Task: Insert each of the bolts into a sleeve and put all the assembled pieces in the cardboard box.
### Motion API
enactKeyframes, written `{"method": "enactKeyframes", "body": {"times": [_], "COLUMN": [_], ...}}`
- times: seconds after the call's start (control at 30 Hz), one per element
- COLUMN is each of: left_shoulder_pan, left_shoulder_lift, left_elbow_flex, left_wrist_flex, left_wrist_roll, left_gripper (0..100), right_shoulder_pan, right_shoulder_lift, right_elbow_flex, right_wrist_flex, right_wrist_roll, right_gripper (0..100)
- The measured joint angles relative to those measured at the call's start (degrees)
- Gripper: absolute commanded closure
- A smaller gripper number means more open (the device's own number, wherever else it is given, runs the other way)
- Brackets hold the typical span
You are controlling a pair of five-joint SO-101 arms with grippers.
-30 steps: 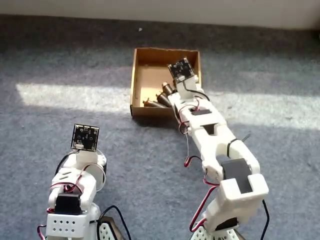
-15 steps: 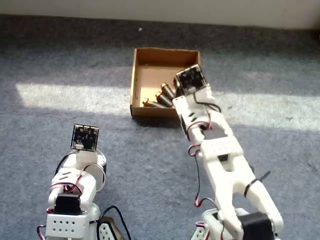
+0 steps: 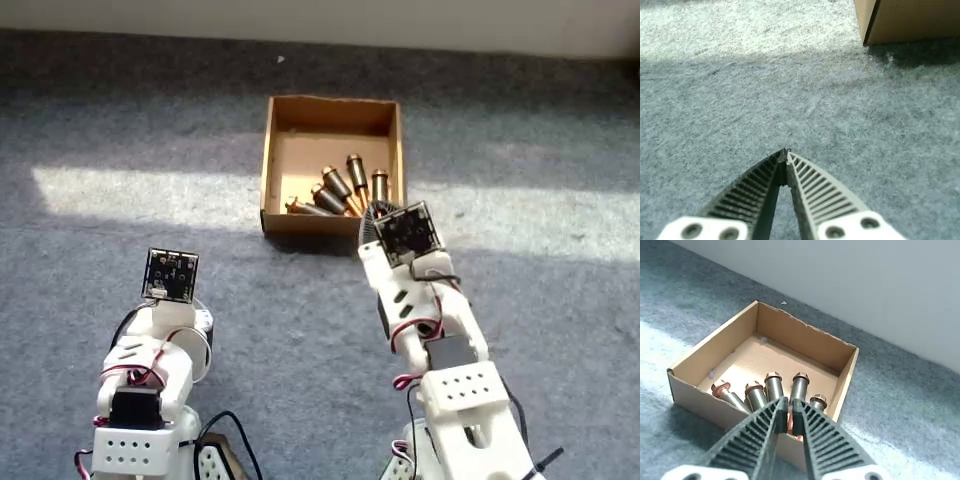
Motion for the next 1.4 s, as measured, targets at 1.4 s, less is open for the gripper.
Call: {"method": "enactKeyframes", "body": {"times": [1.4], "left_shoulder_pan": [0.0], "left_shoulder_lift": [0.0], "left_elbow_flex": [0.0], "left_wrist_flex": [0.0], "left_wrist_roll": [0.0], "left_gripper": [99], "right_shoulder_pan": [1.41], "right_shoulder_lift": [-46.59], "right_elbow_flex": [17.67], "right_wrist_flex": [46.42], "right_wrist_roll": [0.09], "right_gripper": [99.1]}}
